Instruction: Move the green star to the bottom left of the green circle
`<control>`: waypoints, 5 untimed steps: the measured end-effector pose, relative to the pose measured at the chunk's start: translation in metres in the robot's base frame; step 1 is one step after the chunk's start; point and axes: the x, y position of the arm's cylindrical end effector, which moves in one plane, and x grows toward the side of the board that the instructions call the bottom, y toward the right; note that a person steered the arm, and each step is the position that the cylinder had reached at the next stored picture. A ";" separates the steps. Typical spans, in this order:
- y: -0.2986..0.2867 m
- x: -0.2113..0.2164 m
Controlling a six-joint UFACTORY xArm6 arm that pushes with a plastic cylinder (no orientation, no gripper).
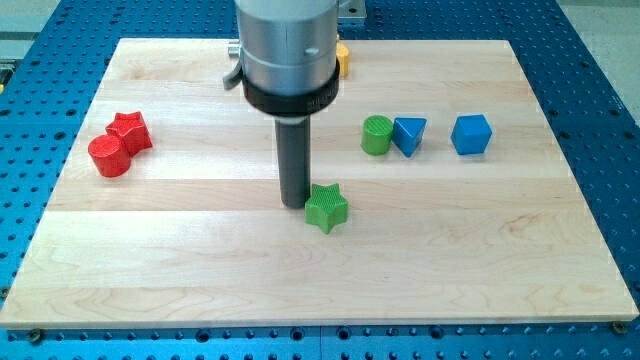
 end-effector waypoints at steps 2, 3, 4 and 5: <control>0.018 0.037; 0.020 0.009; 0.030 0.025; 0.060 0.013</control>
